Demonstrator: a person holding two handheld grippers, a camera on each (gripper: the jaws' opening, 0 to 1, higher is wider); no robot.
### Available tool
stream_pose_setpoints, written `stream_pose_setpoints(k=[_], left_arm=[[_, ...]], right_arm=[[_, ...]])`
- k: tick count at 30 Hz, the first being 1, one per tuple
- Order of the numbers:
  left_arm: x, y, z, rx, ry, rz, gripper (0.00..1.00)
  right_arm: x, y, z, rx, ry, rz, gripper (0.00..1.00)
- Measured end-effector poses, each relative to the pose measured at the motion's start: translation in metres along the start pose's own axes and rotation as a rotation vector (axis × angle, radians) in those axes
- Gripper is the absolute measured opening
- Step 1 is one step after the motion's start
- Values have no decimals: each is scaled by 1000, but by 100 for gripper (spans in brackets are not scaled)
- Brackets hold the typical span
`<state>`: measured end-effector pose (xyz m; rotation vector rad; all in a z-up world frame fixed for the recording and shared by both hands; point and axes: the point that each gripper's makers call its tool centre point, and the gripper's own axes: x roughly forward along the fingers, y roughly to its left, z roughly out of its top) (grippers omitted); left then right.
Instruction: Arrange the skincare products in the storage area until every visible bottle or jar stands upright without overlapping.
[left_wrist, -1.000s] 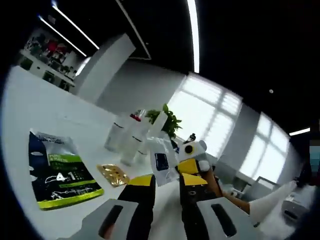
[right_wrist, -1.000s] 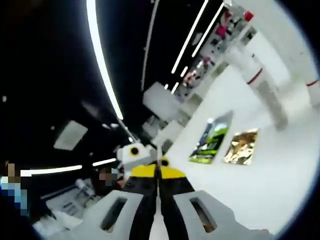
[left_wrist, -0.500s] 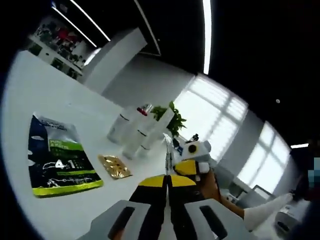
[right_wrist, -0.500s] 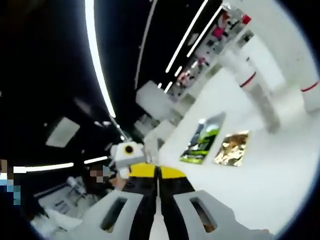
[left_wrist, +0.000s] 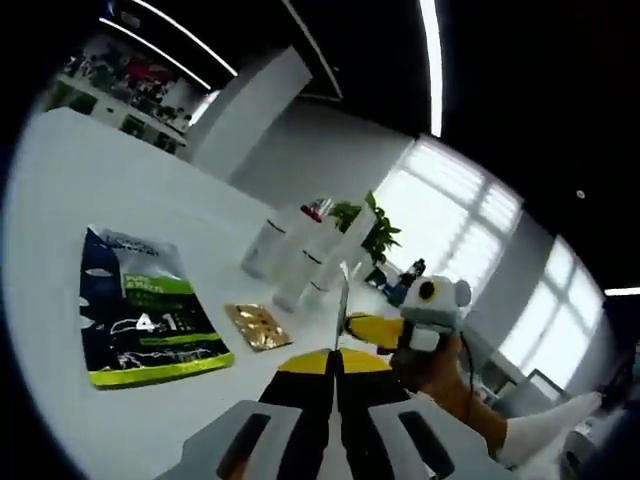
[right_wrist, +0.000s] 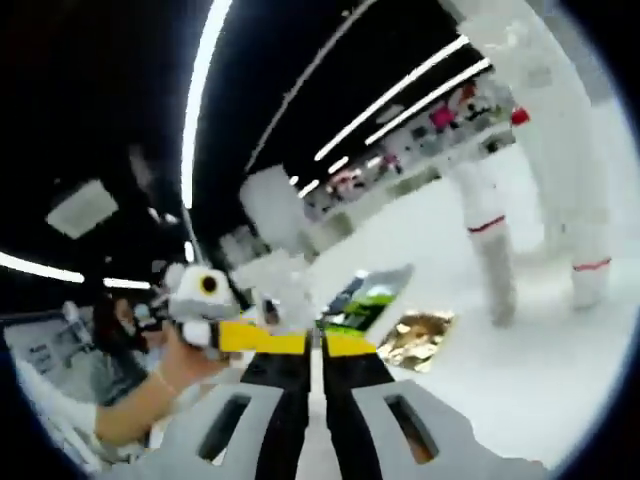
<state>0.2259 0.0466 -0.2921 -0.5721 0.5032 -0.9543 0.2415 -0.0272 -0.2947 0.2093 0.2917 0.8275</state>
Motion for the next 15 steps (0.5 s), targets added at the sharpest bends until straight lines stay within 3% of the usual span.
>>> stream_pose_setpoints(k=[2,4,8,11,14,15], left_arm=[[-2,13,9,-23,-33,51,0],[2,19,9,-58,-17,58,0],[12,28,-1,-121,152,122,0],[25,38,8,-159,236,196,0],[37,38,21,-282,265,184,0],[46,32,25,-334,302,136,0]], right_arm=[[3,7,0,-24,5,20,0],[4,15,-2,-16,21,44,0],[6,26,-8,-66,65,75,0],[7,40,-13,-42,92,140,0],[8,51,-15,9,97,195,0],[8,50,-16,9,103,191,0]])
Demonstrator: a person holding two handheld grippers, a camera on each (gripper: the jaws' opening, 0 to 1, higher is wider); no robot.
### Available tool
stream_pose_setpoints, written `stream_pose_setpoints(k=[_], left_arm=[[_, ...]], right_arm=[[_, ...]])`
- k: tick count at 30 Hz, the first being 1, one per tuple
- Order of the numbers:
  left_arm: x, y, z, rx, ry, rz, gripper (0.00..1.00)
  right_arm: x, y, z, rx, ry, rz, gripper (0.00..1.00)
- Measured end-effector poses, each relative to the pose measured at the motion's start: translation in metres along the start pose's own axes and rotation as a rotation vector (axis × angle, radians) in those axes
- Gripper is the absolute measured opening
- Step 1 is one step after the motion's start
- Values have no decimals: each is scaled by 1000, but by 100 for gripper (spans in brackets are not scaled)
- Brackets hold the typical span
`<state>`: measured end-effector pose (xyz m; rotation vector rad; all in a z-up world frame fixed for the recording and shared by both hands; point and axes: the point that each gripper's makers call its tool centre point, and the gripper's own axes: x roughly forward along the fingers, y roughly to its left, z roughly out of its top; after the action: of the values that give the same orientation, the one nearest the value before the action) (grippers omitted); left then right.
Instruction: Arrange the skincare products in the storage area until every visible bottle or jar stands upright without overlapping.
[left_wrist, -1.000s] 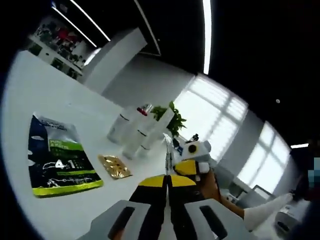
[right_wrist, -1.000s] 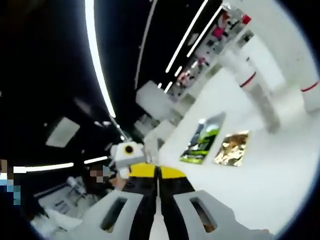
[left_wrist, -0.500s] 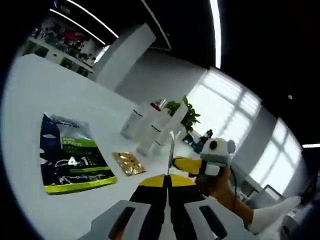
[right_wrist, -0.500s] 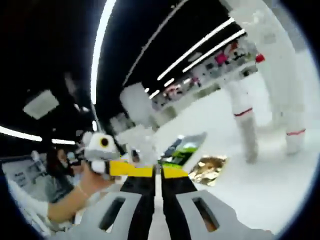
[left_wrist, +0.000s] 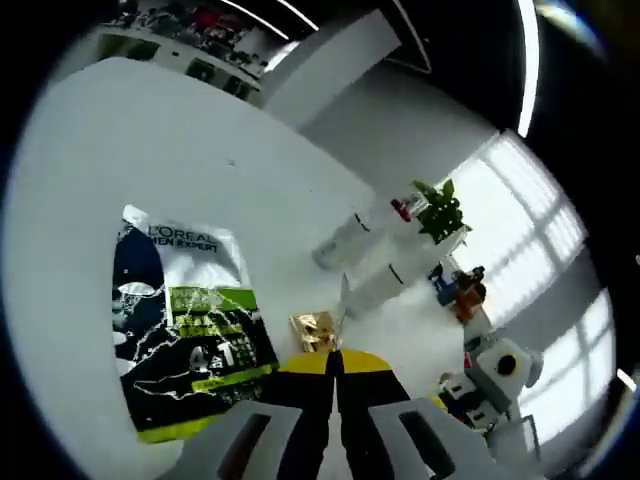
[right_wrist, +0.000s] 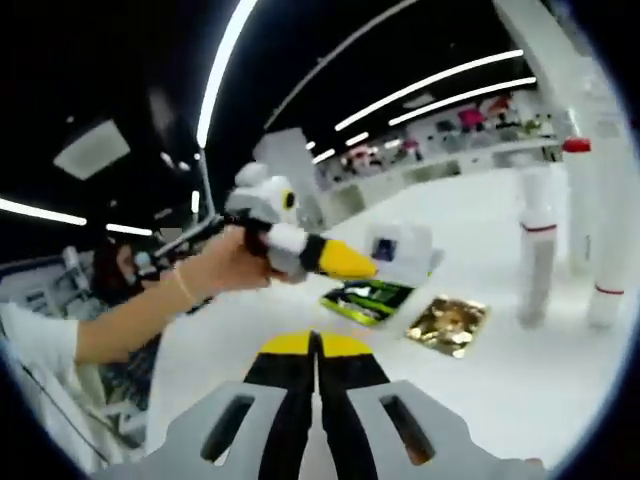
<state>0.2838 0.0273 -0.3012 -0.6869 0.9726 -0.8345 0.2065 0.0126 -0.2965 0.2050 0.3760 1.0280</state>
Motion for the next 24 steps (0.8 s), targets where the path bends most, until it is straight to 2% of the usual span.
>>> stream_pose_setpoints(k=[1,2,6,7,9,13,15,18,24], left_arm=[[3,-2,-1,-14,25,-14,0],[11,-2,-4,-47,97,-3,0],[27,16,15,-108,98,88,0],[30,25,20,-160,98,121,0],[36,31,25,-230,117,121,0],[44,33,30,-308,133,104,1],[49,29,27,-330,172,87,1],[53,30,18,-323,224,124,1],[62,31,13,-287,224,160,1]], right_arm=[[1,0,-1,-4,5,-4,0],[3,-1,-5,-13,22,-16,0],[8,-1,-8,-24,43,-23,0],[10,-1,-10,-17,50,-18,0],[11,4,-18,-8,79,0,0],[12,7,-28,-46,119,-2,0],[12,9,-28,-55,125,0,0],[13,10,-20,-58,95,4,0],[10,9,-16,-50,72,4,0]])
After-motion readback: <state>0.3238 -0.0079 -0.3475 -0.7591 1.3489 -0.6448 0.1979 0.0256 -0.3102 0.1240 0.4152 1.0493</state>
